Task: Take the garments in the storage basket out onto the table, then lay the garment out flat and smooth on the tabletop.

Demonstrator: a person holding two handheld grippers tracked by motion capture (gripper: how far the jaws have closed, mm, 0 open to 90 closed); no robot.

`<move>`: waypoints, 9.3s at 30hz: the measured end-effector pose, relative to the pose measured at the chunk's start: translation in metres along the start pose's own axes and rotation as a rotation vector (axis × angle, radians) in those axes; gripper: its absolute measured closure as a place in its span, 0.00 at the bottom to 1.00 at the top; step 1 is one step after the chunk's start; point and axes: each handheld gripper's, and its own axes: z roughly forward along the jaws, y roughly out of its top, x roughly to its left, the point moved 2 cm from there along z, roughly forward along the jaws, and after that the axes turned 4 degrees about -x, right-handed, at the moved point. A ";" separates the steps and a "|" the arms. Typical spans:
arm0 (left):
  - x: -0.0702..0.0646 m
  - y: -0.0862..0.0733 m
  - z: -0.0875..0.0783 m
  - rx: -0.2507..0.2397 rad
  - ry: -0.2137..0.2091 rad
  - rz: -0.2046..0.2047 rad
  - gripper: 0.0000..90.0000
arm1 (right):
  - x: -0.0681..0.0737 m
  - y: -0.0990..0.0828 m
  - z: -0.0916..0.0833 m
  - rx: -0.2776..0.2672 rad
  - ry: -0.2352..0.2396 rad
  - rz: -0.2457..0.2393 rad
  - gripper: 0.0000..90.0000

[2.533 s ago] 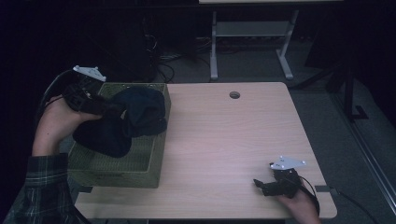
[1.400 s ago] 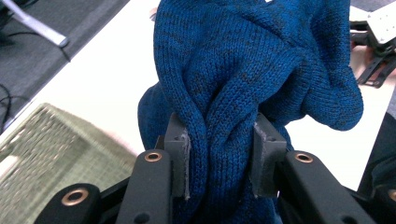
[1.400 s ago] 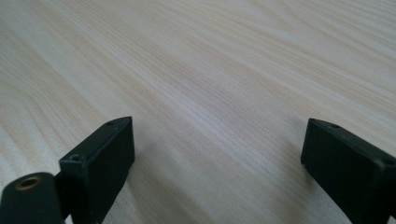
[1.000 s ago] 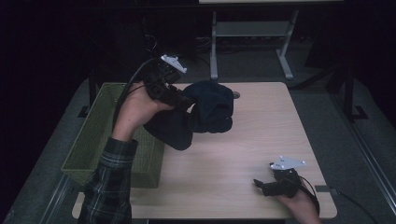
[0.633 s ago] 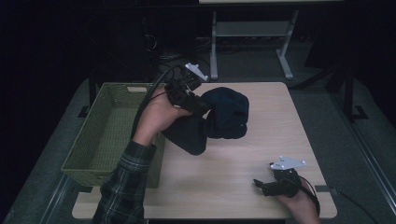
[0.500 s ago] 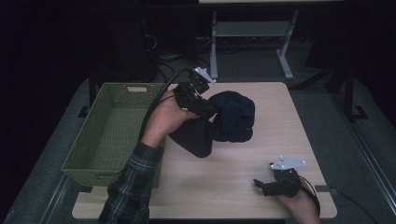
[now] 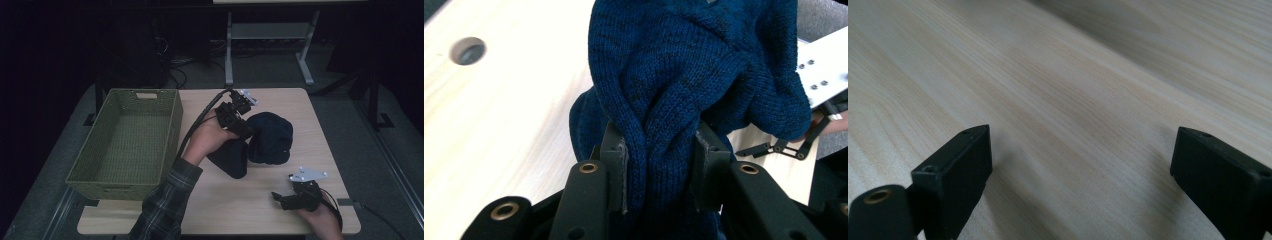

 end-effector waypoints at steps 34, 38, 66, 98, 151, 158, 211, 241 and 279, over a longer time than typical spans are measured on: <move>0.004 -0.027 0.050 -0.008 -0.040 -0.006 0.39 | 0.000 0.000 0.000 0.005 -0.001 0.004 0.10; 0.003 -0.032 0.030 -0.020 -0.024 0.005 0.37 | 0.000 0.000 0.000 0.004 -0.001 0.000 0.10; -0.040 -0.134 -0.016 -0.036 -0.052 -0.020 1.00 | 0.000 0.000 0.000 0.001 -0.002 -0.002 0.10; -0.036 -0.174 0.066 0.038 -0.035 0.030 0.99 | 0.000 0.000 -0.007 0.026 0.006 0.016 0.16; -0.032 -0.173 0.067 0.045 -0.060 -0.003 1.00 | -0.033 0.109 -0.046 -0.196 0.085 -0.039 0.89; -0.031 -0.173 0.067 0.037 -0.066 -0.017 1.00 | -0.042 0.129 -0.042 -0.203 0.074 -0.040 0.89; -0.032 -0.173 0.066 0.058 -0.079 0.008 1.00 | -0.078 0.260 0.113 -0.055 -0.037 -0.046 0.88; -0.032 -0.173 0.066 0.057 -0.074 0.009 1.00 | -0.078 0.235 0.077 -0.093 -0.031 0.003 0.63; -0.027 -0.169 0.059 0.040 -0.070 -0.021 0.96 | -0.035 0.091 0.060 -0.027 0.124 0.028 1.00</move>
